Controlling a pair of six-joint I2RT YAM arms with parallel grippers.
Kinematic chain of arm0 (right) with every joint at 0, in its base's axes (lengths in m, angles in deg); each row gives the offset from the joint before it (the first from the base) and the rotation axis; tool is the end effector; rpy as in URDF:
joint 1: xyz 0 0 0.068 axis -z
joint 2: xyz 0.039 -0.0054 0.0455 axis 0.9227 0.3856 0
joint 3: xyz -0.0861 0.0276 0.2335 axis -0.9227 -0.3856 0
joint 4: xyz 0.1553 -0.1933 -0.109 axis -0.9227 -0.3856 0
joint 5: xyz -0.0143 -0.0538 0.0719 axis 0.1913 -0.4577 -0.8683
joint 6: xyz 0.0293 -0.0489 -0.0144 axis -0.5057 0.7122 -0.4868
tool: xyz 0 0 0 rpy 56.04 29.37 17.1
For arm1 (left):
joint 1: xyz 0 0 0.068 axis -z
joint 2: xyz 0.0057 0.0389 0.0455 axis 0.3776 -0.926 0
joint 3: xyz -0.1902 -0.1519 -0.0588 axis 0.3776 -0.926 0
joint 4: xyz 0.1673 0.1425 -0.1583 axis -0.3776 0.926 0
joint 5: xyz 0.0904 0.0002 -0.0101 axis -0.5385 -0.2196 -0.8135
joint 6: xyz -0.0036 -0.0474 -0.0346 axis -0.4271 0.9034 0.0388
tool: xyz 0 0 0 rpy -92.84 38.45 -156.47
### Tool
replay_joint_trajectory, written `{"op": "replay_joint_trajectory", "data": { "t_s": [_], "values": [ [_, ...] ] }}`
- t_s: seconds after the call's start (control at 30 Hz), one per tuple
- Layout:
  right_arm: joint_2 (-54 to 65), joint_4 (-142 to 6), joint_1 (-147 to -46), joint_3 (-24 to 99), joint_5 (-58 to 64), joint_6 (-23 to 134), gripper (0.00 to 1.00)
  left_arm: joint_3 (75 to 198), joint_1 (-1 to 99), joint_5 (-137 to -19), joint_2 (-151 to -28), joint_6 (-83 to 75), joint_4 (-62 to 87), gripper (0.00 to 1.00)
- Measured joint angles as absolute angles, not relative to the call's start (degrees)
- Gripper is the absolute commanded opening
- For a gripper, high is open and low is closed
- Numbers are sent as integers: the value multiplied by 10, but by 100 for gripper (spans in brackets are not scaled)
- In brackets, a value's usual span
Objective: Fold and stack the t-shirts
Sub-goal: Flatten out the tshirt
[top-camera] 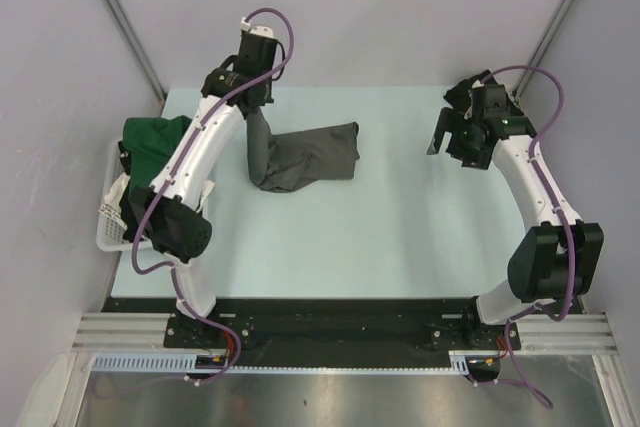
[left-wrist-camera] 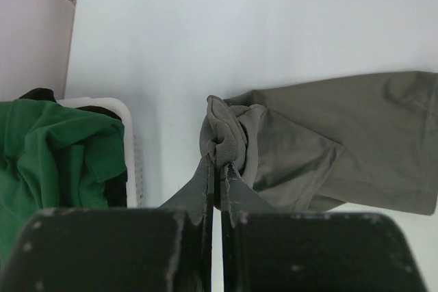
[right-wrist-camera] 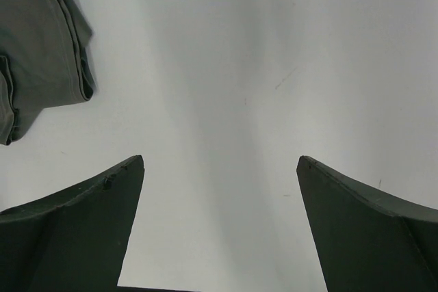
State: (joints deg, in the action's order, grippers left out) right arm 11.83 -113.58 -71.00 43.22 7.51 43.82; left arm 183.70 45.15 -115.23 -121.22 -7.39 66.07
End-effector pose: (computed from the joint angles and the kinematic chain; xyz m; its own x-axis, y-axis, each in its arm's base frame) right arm 0.3408 0.0245 0.2927 -0.7832 0.2634 -0.5632 0.1515 0.9594 0.2379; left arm 0.3891 -0.1425 0.3853 -0.5739 0.1008 -0.8127 -0.0928 0.9780 0.1868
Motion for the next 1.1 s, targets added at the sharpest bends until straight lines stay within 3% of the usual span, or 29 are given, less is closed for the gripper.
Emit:
{"op": "replay_joint_trajectory", "data": {
  "t_s": [0.47, 0.97, 1.1],
  "values": [
    [191, -1077, -787, 430, 20, 427, 100, 1862, 544, -1126, -1220, -71, 648, 0],
    [309, -873, -932, 429, -88, 377, 100, 1801, 536, -1156, -1171, -71, 666, 0],
    [338, -870, -939, 429, -93, 378, 94, 1785, 536, -1161, -1154, -71, 670, 0]
  ]
}}
